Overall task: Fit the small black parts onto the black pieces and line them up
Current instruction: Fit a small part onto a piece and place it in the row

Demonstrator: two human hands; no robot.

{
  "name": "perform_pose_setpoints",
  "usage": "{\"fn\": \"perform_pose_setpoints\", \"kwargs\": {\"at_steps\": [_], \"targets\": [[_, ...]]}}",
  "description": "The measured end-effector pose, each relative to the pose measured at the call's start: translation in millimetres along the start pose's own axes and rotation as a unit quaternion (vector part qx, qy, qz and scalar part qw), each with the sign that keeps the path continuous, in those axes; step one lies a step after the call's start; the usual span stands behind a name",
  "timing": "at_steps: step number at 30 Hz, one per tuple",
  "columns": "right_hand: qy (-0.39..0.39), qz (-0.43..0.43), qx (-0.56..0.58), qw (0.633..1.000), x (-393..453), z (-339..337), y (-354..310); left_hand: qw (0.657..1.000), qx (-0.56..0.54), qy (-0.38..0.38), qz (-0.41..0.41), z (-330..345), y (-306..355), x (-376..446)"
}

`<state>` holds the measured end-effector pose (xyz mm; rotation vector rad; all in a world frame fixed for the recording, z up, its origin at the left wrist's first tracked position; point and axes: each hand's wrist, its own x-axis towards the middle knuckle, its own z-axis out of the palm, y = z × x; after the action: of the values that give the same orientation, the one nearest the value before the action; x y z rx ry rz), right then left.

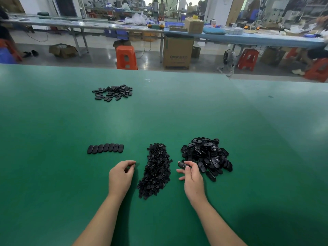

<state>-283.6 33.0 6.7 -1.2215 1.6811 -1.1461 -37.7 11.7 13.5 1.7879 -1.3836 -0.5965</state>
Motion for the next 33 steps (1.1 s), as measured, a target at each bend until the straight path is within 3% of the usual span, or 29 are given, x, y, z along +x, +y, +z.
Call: {"fn": "perform_pose_setpoints", "kwargs": {"at_steps": [4, 8, 11, 15, 27, 33], "targets": [[-0.004, -0.015, -0.004, 1.000, 1, 1, -2, 1.000, -0.021, -0.007, -0.006, 0, -2, 2], [0.006, -0.024, 0.003, 1.000, -1, -1, -7, 0.990, -0.130, -0.006, -0.061, 3, 1, 8], [0.010, -0.026, 0.006, 1.000, -3, -2, -9, 0.982, -0.182, -0.002, -0.056, 11, 19, 2], [0.012, -0.013, 0.022, 1.000, -3, 0, -11, 0.969, -0.236, -0.042, -0.069, 30, 47, -9], [0.003, -0.012, 0.014, 1.000, -2, -2, -11, 0.970, -0.175, -0.158, -0.059, 66, 91, -21], [0.001, -0.023, 0.001, 1.000, -3, -3, -10, 0.963, -0.192, -0.150, -0.113, 73, 97, -24]]}}
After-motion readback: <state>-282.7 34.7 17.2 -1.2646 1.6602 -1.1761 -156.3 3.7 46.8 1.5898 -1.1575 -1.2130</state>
